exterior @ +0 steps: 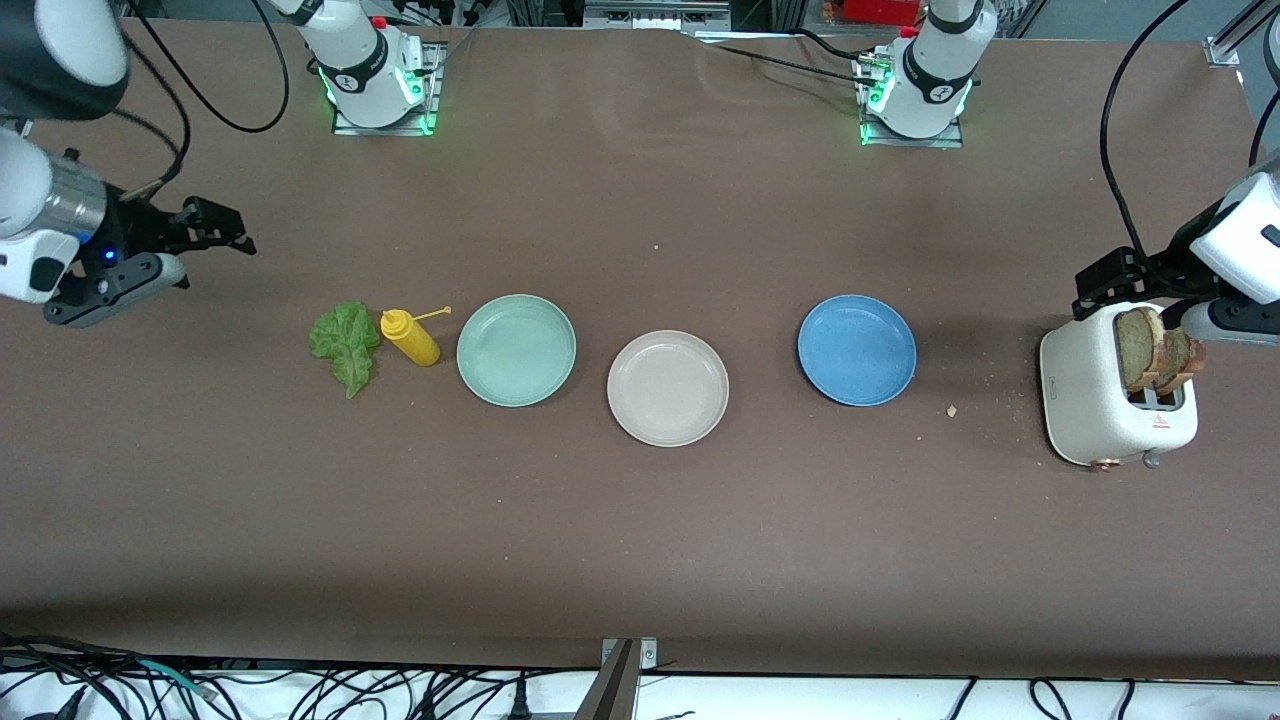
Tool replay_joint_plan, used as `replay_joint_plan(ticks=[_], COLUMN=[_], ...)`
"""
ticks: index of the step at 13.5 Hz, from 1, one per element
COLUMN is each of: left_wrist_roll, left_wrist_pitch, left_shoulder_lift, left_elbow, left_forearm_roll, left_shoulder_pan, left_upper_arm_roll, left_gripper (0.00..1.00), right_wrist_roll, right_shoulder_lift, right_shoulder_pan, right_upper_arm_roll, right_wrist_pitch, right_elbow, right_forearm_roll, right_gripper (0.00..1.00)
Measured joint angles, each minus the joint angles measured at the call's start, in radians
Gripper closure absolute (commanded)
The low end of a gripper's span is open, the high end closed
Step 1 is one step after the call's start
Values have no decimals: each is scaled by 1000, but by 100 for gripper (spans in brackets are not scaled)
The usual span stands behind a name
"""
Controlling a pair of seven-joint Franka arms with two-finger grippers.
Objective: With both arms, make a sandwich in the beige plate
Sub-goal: 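Move the right gripper to the mustard while the left gripper descends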
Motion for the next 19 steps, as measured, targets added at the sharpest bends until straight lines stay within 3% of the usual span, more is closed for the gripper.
replay_joint_plan(ticks=[3,7,11,19], left_wrist_roll=[0,1,2,140], left_wrist_pitch=[0,0,0,88], left_shoulder_lift=[19,45,87,215], left_elbow=[0,0,-1,-23], left_forearm_roll=[0,0,0,0], left_shoulder_pan=[6,44,67,211], left_upper_arm_roll=[4,7,9,13], left_gripper=[0,0,0,0], right_wrist_roll=[-310,-677,-927,-1447], right_shoulder_lift=[6,21,90,340], right_shoulder_pan=[-7,-8,-9,-41], right_upper_arm_roll=[-104,-169,-182,-187], right_wrist_pitch=[68,94,87,54], right_elbow=[-84,-179,-203,-205], right_forearm_roll=[129,305,394,778], right_gripper=[0,0,0,0])
